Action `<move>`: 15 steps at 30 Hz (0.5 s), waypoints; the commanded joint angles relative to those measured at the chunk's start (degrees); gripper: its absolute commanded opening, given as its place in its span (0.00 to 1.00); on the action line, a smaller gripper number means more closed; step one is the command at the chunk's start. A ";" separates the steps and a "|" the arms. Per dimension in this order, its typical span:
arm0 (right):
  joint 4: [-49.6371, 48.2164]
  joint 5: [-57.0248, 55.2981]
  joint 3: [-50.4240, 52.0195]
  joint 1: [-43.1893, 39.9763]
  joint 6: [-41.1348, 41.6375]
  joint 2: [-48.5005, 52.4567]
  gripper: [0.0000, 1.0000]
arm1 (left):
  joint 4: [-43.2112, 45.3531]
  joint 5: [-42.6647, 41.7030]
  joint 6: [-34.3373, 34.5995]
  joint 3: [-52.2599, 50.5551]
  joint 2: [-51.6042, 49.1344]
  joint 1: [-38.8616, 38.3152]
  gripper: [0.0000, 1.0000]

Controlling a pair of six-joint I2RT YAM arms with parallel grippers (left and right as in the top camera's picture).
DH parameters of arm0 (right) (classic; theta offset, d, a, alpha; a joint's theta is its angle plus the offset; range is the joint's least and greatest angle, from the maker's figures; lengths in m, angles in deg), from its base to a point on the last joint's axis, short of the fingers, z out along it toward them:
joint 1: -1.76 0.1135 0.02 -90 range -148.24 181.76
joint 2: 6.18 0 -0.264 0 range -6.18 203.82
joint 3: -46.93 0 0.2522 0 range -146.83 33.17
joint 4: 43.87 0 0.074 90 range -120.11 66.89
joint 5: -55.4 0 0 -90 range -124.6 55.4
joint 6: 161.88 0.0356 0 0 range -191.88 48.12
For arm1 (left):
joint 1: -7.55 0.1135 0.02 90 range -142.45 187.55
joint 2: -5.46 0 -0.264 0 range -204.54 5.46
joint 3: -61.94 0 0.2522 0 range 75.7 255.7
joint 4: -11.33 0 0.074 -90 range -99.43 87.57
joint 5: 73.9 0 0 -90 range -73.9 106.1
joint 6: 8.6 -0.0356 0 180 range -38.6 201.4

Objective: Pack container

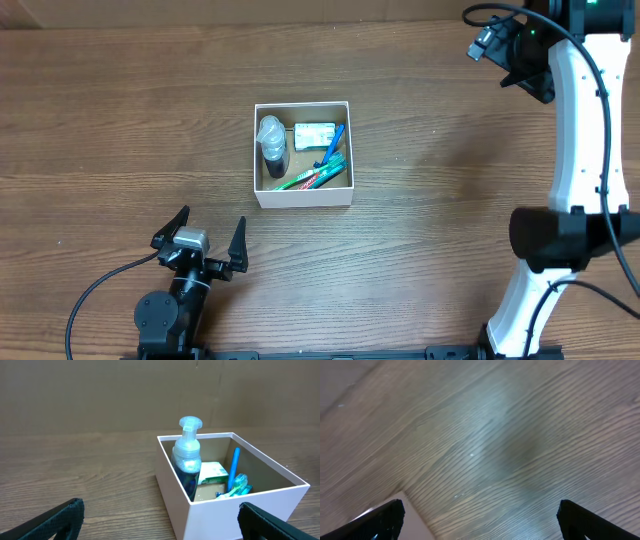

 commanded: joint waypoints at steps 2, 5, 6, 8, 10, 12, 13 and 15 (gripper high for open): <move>-0.15 0.09 -0.98 6.38 0.00 -14.88 1.00 | 0.26 0.00 -1.29 -0.42 0.70 0.39 1.00; -0.83 -0.13 -0.94 10.32 0.00 -23.43 1.00 | 0.24 0.00 -1.31 -0.42 0.70 0.39 1.00; -0.35 -0.13 -0.94 10.88 -0.02 -25.29 1.00 | 0.26 0.00 -1.31 -0.42 0.70 0.39 1.00; -0.07 -0.11 -0.50 11.52 0.00 -30.08 1.00 | 0.24 0.02 -1.31 -0.42 0.70 0.39 1.00; -0.59 -0.15 2.29 11.47 -0.02 -36.81 1.00 | 0.24 0.00 -1.31 -0.42 0.70 0.39 1.00; -5.55 -0.87 8.17 10.93 -0.04 -43.41 1.00 | 0.26 0.00 -1.29 -0.42 0.70 0.39 1.00; -9.90 -1.03 12.72 10.36 -0.39 -47.12 1.00 | 0.24 0.02 -1.31 -0.42 0.70 0.39 1.00; -20.22 -0.31 23.50 9.40 -3.80 -54.80 1.00 | 0.26 0.00 -1.31 -0.42 0.70 0.39 1.00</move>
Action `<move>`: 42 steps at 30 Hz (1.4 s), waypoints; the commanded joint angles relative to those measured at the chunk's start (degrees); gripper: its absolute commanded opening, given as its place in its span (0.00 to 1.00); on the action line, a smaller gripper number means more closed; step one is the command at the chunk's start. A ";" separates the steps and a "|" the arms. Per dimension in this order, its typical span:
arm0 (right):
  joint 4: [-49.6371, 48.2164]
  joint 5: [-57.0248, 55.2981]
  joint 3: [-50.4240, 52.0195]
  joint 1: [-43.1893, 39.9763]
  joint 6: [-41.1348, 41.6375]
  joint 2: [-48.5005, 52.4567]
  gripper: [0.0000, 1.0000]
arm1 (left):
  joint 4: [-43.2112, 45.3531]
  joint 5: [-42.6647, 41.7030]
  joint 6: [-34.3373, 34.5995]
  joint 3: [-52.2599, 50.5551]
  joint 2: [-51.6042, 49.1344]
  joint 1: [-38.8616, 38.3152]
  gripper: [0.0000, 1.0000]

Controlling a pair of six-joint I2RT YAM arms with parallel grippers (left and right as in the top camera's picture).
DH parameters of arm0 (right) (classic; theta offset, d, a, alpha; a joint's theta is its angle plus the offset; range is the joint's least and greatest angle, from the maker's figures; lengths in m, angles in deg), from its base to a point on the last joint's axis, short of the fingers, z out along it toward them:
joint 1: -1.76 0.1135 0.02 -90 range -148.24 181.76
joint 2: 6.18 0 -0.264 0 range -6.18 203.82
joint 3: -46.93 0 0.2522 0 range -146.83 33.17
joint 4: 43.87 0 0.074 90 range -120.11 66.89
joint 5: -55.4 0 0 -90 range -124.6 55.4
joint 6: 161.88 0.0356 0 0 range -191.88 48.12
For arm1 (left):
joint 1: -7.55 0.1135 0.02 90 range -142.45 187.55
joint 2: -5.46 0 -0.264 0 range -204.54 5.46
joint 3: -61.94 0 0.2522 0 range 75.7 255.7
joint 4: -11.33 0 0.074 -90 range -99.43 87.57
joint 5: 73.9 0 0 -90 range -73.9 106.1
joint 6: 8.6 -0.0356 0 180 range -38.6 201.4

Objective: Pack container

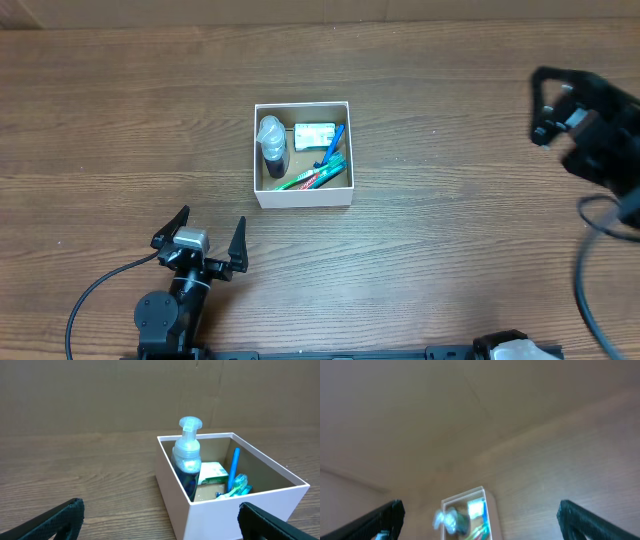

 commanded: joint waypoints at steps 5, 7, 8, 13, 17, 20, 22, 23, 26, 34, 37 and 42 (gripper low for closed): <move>-37.18 6.78 45.27 -3.13 -17.97 -28.96 1.00 | 0.24 0.00 -1.27 -0.42 0.66 0.39 1.00; -43.34 8.72 55.21 -3.63 -21.09 -34.91 1.00 | 0.24 0.00 -1.27 -0.42 0.66 0.39 1.00; -46.34 9.25 60.50 -3.91 -22.23 -37.94 1.00 | 0.26 0.00 -1.29 -0.42 0.66 0.39 1.00; -61.75 12.57 83.23 -6.67 -24.35 -50.03 1.00 | 0.24 0.00 -1.27 -0.42 0.66 0.39 1.00; -76.70 13.99 98.66 -9.07 -24.33 -57.90 1.00 | 0.26 0.00 -1.29 -0.42 0.66 0.39 1.00; -83.82 13.92 107.41 -9.79 -24.35 -62.38 1.00 | 0.26 -0.02 -1.27 -0.42 0.66 0.39 1.00; -86.66 13.49 111.71 -9.79 -24.35 -64.76 1.00 | 0.24 0.00 -1.29 -0.42 0.66 0.39 1.00; -87.82 13.46 113.63 -9.79 -24.35 -65.85 1.00 | 0.24 0.00 -1.29 -0.42 0.66 0.39 1.00; -90.90 13.18 119.73 -9.79 -24.35 -69.26 1.00 | 0.24 0.00 -1.27 -0.42 0.66 0.39 1.00; -91.58 11.93 127.64 -9.86 -24.35 -72.91 1.00 | 0.26 0.00 -1.29 -0.42 0.66 0.39 1.00; -91.65 11.78 129.09 -10.40 -24.30 -72.91 1.00 | 0.24 -0.02 -1.29 -0.42 0.66 0.39 1.00; -91.38 11.76 129.76 -11.23 -24.33 -72.91 1.00 | 0.24 -0.02 -1.29 -0.42 0.66 0.39 1.00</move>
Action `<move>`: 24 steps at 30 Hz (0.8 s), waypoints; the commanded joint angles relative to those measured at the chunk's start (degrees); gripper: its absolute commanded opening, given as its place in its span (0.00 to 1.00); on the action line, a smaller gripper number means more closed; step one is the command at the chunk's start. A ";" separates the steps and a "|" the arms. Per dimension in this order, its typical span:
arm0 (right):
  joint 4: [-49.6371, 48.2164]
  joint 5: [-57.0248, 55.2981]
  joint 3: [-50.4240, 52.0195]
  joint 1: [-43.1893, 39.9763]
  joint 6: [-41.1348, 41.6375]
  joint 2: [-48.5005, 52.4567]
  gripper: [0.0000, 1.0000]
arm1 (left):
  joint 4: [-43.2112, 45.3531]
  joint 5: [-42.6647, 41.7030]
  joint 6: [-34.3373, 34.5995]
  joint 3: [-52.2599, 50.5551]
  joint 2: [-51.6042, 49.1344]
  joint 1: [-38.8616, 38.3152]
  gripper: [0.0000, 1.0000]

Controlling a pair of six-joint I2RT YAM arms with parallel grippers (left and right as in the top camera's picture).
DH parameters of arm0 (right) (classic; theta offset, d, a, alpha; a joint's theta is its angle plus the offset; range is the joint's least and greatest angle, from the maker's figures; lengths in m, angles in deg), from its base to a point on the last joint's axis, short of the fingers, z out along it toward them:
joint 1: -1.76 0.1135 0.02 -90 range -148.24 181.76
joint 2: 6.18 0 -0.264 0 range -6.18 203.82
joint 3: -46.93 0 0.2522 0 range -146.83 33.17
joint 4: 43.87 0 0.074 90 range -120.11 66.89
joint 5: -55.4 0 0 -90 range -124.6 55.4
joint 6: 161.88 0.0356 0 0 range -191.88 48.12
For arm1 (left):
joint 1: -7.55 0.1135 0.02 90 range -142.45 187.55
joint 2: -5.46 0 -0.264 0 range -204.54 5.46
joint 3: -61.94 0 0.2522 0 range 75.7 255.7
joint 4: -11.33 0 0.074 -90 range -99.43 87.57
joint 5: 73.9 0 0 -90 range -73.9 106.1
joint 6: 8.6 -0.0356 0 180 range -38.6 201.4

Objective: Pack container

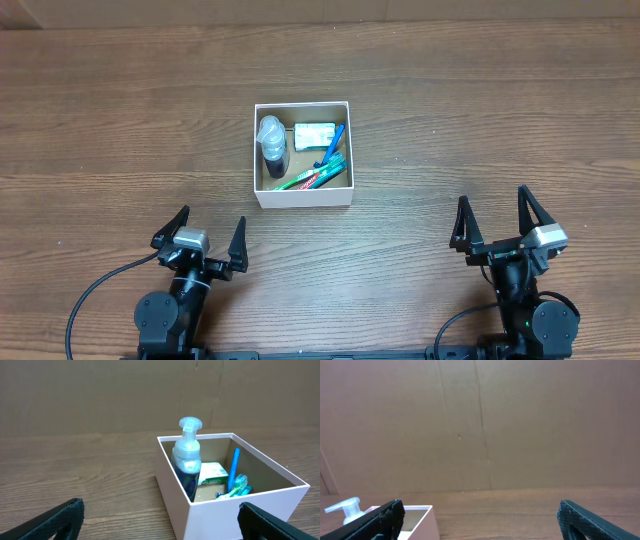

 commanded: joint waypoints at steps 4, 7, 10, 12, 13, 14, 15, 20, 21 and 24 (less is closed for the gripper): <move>2.71 -0.72 0.94 -0.63 -0.39 -0.70 1.00 | 0.09 0.00 -1.27 -0.33 0.59 0.39 1.00; 2.34 -0.68 2.56 -0.63 -0.35 -0.70 1.00 | 0.11 0.00 -1.27 -0.33 0.59 0.39 1.00; 0.92 -0.46 4.31 -0.63 -0.37 -0.70 1.00 | 0.09 -0.02 -1.27 -0.33 0.59 0.39 1.00; 1.60 -0.50 4.28 -0.63 -0.39 -0.70 1.00 | 0.09 -0.02 -1.25 -0.33 0.59 0.39 1.00; 2.16 -0.50 4.28 -0.63 -0.39 -0.70 1.00 | 0.11 0.00 -1.25 -0.33 0.59 0.39 1.00; 2.82 -0.44 4.28 -0.63 -0.35 -0.70 1.00 | 0.09 0.00 -1.27 -0.33 0.59 0.39 1.00; 4.31 -0.44 4.28 -0.63 -0.31 -0.70 1.00 | 0.11 -0.02 -1.25 -0.33 0.59 0.39 1.00; 8.70 -0.68 4.24 -0.57 -0.15 -0.74 1.00 | 0.09 0.00 -1.27 -0.33 0.59 0.39 1.00; 8.70 -0.68 4.24 -0.57 -0.15 -0.74 1.00 | 0.11 0.00 -1.27 -0.33 0.59 0.39 1.00; 8.70 -0.68 4.24 -0.57 -0.15 -0.74 1.00 | 0.11 -0.02 -1.27 -0.33 0.59 0.39 1.00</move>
